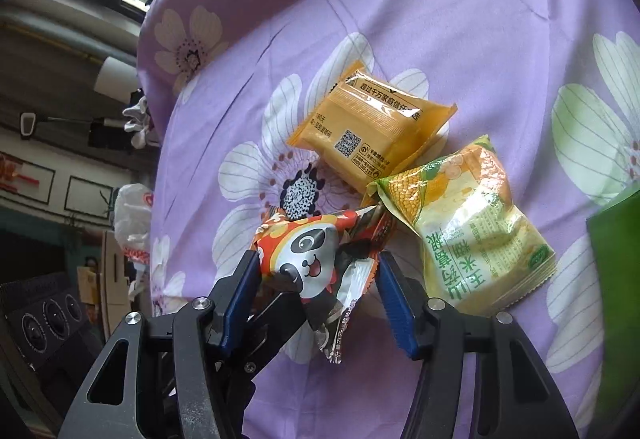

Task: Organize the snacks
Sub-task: 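Grasp the orange panda-print packet with the right gripper, then lift the panda packet and carry it over the green box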

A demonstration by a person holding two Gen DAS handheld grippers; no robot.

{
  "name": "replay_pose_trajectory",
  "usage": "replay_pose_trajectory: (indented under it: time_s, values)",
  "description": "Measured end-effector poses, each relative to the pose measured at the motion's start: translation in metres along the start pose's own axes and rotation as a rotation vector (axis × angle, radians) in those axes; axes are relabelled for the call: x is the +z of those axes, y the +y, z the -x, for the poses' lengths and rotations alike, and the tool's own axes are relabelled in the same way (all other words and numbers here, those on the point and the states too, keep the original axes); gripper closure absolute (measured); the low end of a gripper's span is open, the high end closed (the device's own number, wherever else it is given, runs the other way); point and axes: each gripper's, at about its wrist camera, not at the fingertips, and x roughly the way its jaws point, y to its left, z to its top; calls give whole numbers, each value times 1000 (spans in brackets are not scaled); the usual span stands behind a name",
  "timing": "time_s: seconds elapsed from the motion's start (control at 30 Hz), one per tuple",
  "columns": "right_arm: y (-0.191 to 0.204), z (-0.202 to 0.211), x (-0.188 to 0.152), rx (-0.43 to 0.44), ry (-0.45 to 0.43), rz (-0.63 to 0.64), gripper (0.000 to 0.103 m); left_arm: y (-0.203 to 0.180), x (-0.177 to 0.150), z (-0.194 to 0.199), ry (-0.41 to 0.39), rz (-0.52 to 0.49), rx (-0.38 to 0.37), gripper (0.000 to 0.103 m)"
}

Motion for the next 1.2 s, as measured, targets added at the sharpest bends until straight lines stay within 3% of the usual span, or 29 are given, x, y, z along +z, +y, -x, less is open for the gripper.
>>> replay_pose_trajectory:
  time_s: [0.63, 1.07, 1.2]
  values:
    - [10, 88, -37, -2, -194, 80, 42, -58, -25, 52, -129, -121, -85, 58]
    - [-28, 151, -70, -25, -344, 65, 42, -119, -51, 55, -127, -203, -209, 58]
    - [-40, 169, -74, -24, -394, 55, 42, -142, -55, 56, -149, -249, -215, 58]
